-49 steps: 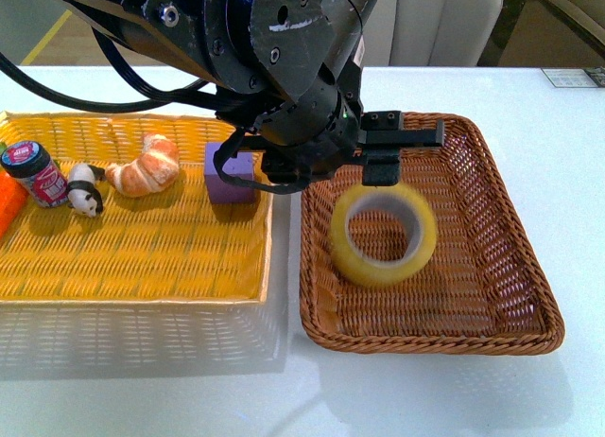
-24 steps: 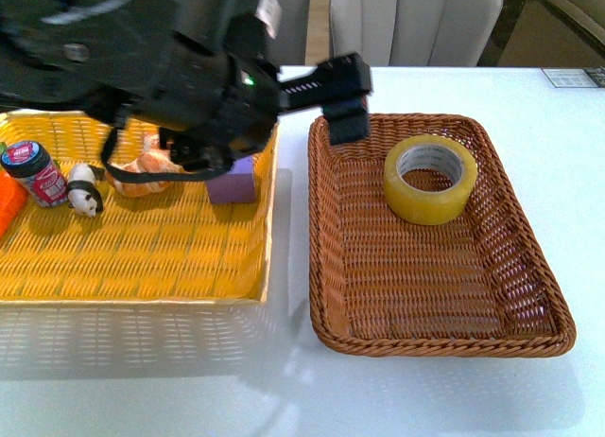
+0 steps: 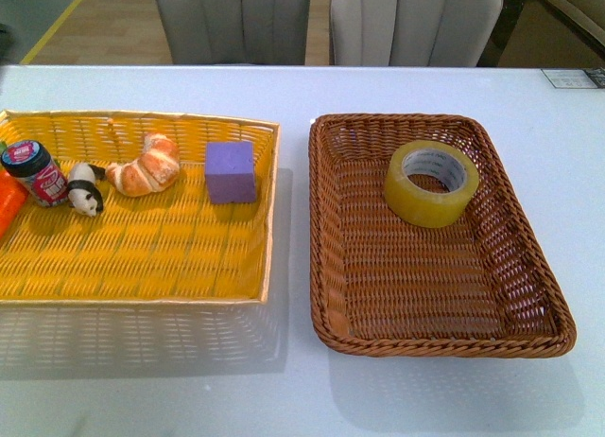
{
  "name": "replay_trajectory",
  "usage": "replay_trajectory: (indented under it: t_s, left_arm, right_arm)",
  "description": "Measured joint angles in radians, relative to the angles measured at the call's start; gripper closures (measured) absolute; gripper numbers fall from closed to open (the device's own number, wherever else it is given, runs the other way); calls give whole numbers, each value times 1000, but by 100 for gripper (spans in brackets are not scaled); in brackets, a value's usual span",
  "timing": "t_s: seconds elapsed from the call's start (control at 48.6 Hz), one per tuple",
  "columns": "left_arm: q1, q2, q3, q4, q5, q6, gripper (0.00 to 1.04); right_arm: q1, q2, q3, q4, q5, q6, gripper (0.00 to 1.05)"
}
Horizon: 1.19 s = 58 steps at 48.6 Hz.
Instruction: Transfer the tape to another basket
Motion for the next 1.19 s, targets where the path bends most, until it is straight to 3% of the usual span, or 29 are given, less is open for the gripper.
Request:
replay_trajectory:
  t_s: [0.123, 0.412, 0.453, 0.782, 1.193]
  left_arm:
    - [54, -126, -136, 196, -45, 158, 46]
    - [53, -331, -257, 118, -34, 253, 92]
    - [53, -382, -274, 89, -33, 256, 103]
    - [53, -738, -354, -186, -34, 263, 103]
    - [53, -1001, -363, -419, -34, 264, 103]
  right_arm:
    - [0, 0, 0, 0, 3, 0, 9]
    - [0, 0, 0, 0, 2, 0, 9]
    - [0, 0, 0, 0, 3, 0, 9]
    - [0, 0, 0, 0, 3, 0, 9]
    - [0, 0, 0, 0, 3, 0, 9]
